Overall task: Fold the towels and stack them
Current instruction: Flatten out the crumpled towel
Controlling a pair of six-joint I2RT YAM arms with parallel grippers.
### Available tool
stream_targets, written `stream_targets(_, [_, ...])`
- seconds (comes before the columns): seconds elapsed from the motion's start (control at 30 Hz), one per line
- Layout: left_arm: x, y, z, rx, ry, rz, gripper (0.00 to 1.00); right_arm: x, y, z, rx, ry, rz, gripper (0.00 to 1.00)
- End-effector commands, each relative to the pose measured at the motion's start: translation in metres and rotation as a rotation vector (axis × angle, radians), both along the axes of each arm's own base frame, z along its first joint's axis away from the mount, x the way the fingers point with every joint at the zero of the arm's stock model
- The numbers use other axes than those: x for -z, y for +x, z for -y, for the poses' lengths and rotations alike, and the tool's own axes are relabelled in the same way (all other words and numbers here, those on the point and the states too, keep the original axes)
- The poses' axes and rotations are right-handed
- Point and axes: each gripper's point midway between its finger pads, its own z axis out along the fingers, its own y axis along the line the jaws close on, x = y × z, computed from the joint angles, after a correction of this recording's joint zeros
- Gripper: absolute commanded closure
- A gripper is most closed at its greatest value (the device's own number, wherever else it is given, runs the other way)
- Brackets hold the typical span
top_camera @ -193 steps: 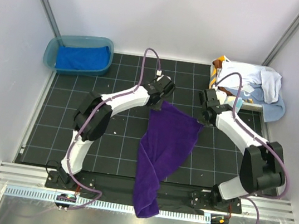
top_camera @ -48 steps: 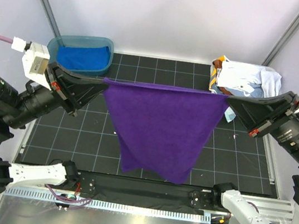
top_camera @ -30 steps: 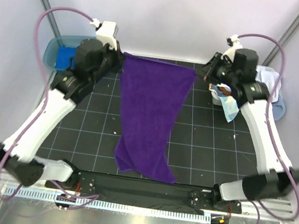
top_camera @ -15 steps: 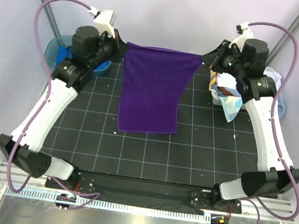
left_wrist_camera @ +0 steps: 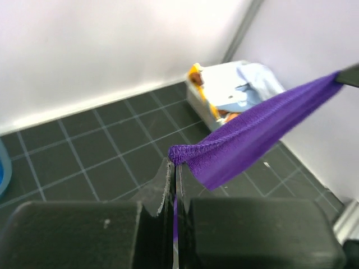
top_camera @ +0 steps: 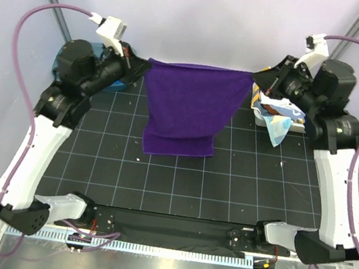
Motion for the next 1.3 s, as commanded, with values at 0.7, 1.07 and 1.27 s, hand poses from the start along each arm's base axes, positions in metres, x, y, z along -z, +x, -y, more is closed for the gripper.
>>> stream_targets(0.7, [-0.150,-0.156,-0.029,0.185,-0.144,0.378,1.00,-0.151,-0.164,0.004,-0.183,0.111,0.383,0.99])
stream_targets(1.07, [-0.011,0.009,0.008,0.042,-0.020,0.053,1.00,-0.008,0.004,-0.003,-0.031,-0.008,0.051,0.99])
stream_targets(1.27, [0.082,0.127,0.006,-0.082,0.053,-0.110,1.00,0.073,0.116,-0.011,0.004,-0.035,-0.077,0.99])
